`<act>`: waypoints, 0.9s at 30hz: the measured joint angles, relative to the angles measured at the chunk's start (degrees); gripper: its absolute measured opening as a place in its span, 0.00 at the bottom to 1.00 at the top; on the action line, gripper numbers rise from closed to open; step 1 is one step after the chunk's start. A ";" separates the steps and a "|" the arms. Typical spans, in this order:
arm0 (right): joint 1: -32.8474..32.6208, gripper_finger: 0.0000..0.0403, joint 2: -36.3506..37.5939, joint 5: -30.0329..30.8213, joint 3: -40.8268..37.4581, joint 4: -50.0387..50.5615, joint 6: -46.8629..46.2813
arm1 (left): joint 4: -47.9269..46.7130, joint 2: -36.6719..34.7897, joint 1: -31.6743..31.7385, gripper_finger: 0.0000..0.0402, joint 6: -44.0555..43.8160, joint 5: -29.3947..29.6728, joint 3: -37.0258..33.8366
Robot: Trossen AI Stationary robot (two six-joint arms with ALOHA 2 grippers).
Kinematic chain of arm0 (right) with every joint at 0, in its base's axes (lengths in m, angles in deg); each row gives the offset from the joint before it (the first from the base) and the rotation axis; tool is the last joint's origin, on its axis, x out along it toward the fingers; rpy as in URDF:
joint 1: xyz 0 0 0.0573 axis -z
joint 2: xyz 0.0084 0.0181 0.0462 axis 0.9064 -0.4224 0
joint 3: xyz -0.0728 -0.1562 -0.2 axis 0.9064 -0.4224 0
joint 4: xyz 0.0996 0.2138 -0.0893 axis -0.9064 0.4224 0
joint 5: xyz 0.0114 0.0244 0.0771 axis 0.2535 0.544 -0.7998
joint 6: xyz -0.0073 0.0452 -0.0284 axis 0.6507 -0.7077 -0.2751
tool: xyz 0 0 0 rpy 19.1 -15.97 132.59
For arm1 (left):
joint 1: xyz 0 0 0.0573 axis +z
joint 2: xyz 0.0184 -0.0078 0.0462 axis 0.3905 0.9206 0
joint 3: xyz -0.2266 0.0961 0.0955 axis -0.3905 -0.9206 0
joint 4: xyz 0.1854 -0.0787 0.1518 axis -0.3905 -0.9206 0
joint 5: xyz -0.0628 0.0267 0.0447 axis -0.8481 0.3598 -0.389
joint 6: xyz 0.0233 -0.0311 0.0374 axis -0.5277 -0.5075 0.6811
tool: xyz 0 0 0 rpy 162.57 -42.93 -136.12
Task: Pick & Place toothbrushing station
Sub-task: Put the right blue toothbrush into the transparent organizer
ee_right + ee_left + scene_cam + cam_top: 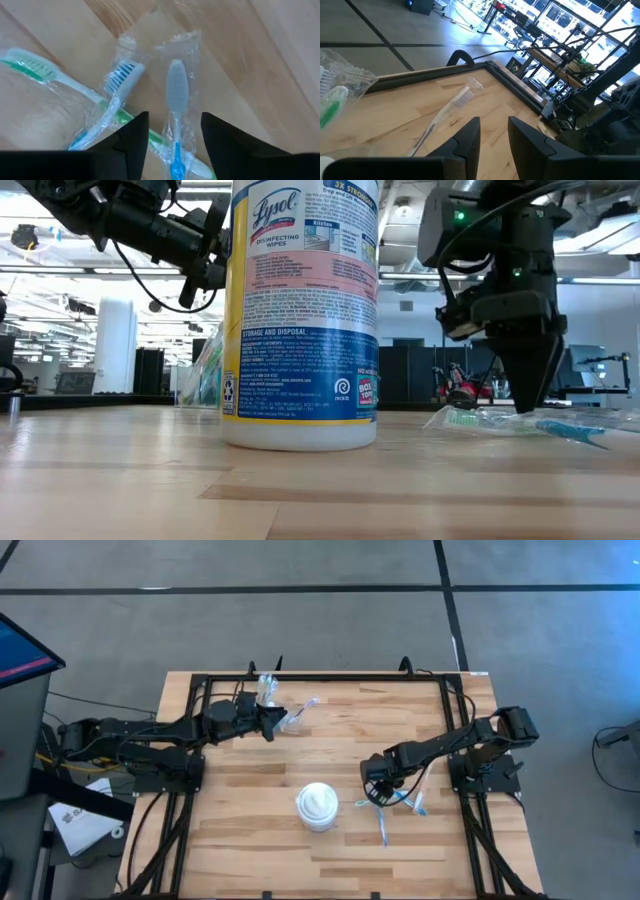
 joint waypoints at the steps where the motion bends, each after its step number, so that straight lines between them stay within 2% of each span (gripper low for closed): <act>1: 0.02 0.41 0.00 0.10 0.00 -0.24 -0.02 | 0.00 0.00 0.00 0.24 0.00 0.00 0.00; 13: 0.02 0.02 0.00 0.10 0.00 -0.60 -0.09 | 0.00 0.00 0.00 0.24 0.02 0.00 0.00; 21: 0.13 0.01 0.23 -1.19 0.21 -0.01 1.14 | 0.00 0.00 0.00 0.24 0.02 0.00 0.00; 27: 1.40 0.01 2.38 0.30 3.73 1.49 2.98 | -0.01 0.02 0.00 0.24 0.02 0.00 0.02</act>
